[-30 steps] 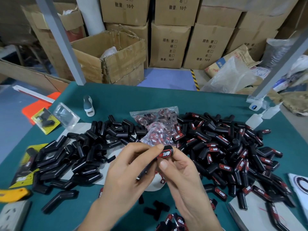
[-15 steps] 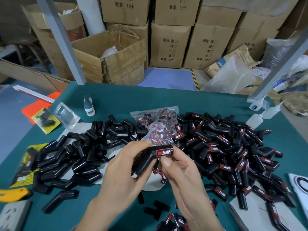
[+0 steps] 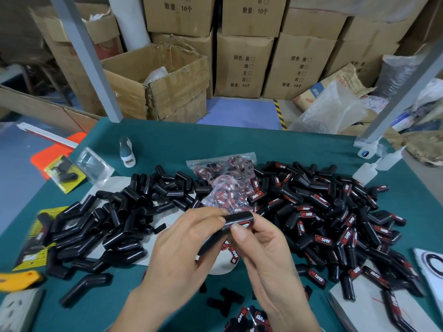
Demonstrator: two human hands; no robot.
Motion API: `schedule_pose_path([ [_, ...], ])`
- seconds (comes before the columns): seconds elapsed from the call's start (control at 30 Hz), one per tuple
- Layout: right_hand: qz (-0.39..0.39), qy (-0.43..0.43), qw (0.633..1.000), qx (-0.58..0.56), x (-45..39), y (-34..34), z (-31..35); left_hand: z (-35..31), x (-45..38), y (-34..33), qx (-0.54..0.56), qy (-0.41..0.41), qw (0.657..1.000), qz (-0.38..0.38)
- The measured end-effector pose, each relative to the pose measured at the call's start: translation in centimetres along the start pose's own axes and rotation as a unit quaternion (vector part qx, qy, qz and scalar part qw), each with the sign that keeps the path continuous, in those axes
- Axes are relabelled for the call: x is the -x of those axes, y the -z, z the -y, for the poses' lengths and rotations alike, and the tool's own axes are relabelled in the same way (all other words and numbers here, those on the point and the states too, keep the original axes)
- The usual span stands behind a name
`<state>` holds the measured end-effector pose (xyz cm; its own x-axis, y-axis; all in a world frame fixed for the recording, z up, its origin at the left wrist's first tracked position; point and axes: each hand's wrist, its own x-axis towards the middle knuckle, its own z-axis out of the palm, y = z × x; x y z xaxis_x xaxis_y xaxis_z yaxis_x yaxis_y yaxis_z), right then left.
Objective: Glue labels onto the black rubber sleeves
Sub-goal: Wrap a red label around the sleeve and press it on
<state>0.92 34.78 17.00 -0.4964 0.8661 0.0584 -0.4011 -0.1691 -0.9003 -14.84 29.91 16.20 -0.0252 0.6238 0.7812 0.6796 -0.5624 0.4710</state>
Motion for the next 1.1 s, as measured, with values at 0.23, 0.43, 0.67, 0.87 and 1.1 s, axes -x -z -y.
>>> schedule_pose_path([
  [0.23, -0.033, 0.012, 0.995, 0.093, -0.2, 0.4, 0.0, -0.5, -0.2, -0.6, 0.017, 0.111, 0.994, -0.012],
  [0.43, -0.127, 0.088, 0.975, 0.157, 1.5, 3.0, 0.2, -0.9, 0.4, -2.5, 0.049, 0.238, 0.969, 0.045],
  [0.67, -0.13, 0.196, 0.849, 0.474, 3.6, 9.1, 2.4, -1.5, 0.9, -4.2, 0.058, 0.204, 0.955, 0.208],
  [0.87, -0.27, 0.081, 0.757, 0.59, 2.4, 17.2, 1.2, -0.6, 0.7, -3.7, 0.049, 0.216, 0.951, 0.217],
  [1.1, -0.256, 0.105, 0.704, 0.653, 1.4, 20.5, -0.6, 0.1, 0.9, -4.0, 0.042, 0.196, 0.952, 0.233],
])
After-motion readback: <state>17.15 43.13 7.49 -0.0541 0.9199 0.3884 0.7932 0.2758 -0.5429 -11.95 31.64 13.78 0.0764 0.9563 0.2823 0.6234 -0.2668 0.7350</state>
